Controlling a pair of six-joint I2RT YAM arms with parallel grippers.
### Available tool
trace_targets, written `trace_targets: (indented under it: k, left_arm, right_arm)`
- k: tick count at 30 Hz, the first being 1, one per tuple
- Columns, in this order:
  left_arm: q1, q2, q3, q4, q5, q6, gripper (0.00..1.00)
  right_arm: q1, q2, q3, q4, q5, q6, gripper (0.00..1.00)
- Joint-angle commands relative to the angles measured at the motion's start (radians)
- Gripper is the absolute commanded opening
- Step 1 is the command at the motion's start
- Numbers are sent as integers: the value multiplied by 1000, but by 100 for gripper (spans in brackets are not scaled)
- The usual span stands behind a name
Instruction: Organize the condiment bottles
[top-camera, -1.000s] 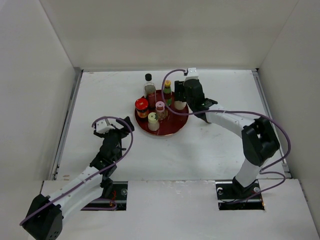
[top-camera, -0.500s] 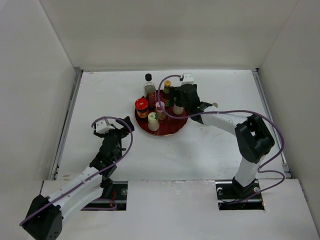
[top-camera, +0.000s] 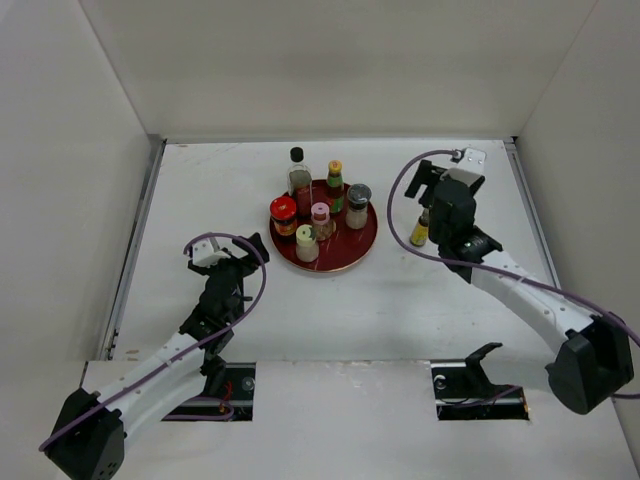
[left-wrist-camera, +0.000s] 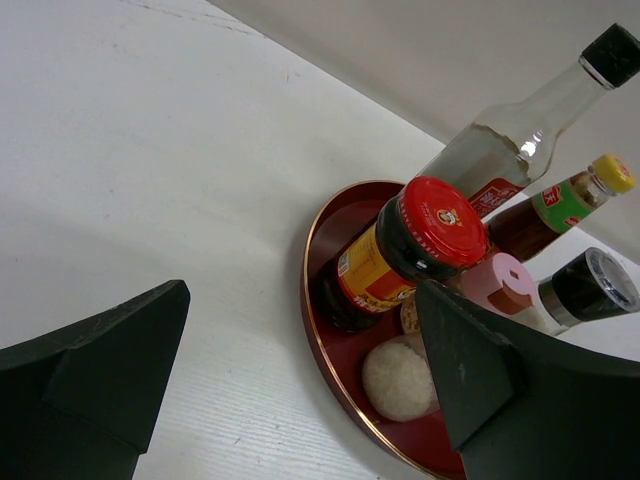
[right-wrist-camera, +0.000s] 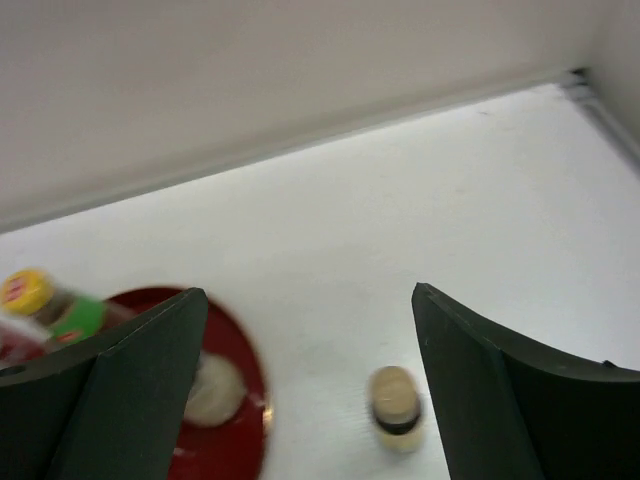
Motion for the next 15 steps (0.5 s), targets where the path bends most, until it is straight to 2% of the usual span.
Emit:
trace_targets:
  k: [1,8,15]
  left_arm:
    - [0,-3,2,49,11,-10,100]
    - [-4,-21,4,43,12,-10,100]
    - [-4,-6,7,43,14,-10,100]
  right_arm:
    - [-42,27,-57,-49,98,16,89]
    - [-90,100,-69,-56,-7,62,87]
    - [-114,211,-34,-58,-72,86,69]
